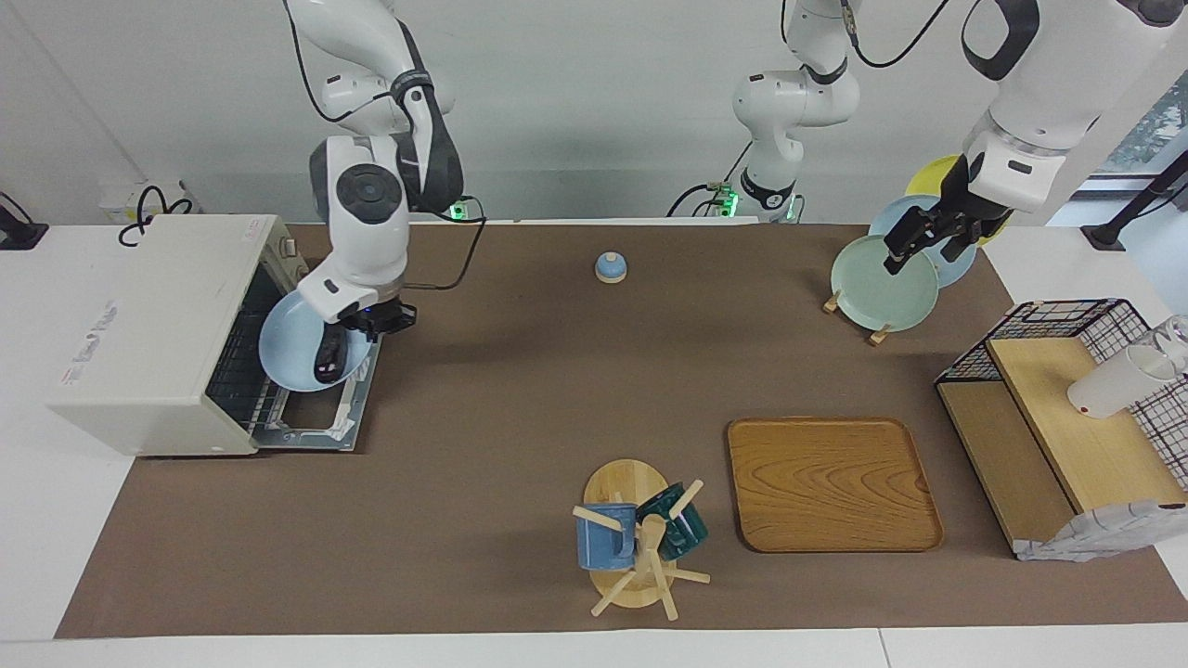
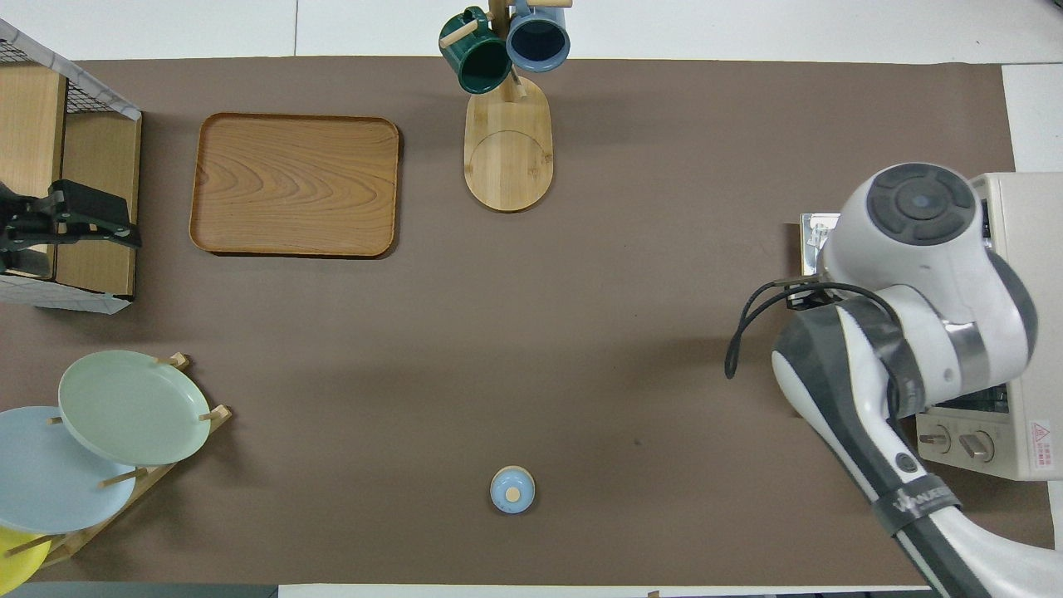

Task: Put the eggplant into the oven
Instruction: 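Carry the plate with the eggplant into the oven with the right gripper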

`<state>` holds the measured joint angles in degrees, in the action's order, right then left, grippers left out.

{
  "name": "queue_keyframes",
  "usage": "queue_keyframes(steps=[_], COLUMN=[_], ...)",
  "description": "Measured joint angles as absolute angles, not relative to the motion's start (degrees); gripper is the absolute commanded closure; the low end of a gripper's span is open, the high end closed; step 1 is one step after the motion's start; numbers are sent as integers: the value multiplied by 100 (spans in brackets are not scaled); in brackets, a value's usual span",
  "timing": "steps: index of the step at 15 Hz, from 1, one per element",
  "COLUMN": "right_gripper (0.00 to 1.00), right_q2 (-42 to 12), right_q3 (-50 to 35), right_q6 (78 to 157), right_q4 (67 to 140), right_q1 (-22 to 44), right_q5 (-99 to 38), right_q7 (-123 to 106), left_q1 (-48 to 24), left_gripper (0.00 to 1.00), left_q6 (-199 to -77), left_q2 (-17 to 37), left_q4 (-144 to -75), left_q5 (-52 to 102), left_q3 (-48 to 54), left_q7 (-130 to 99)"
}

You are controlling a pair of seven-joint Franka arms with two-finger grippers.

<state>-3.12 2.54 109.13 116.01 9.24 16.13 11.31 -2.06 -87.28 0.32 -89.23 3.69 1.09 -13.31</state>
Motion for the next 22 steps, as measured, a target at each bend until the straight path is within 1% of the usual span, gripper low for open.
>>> queue_keyframes(steps=[6,12,14,17,20,22], right_gripper=[100,100,86,84,83,82], right_q2=[-288,-199,-180,-177,-177,-168], right_q3=[243,235,223,200,198,169], right_q6=[10957,11600,11608,11608,11608,11564], right_q4=[11766,12154,12169,12179,12172,12060], right_q1=[298,-60,-61,-55,-55,-44], right_q5=[1387,1343,1343,1330,1327,1324], right_q7=[355,-255,-262,-263,-264,-272], left_q1=[-186,-187,-188,-191,-192,-192], left_gripper=[0,0,0,0,0,0], left_q6=[-8553,-8558,-8559,-8527,-8226,-8130], left_q2=[-68,-67,-63,-58,-69,-106], left_q4=[-8920,-8920,-8920,-8917,-8813,-8803], left_q5=[369,354,187,97,96,96], left_q3=[109,133,169,251,315,335], left_q7=[-1218,-1194,-1159,-1113,-1112,-1112])
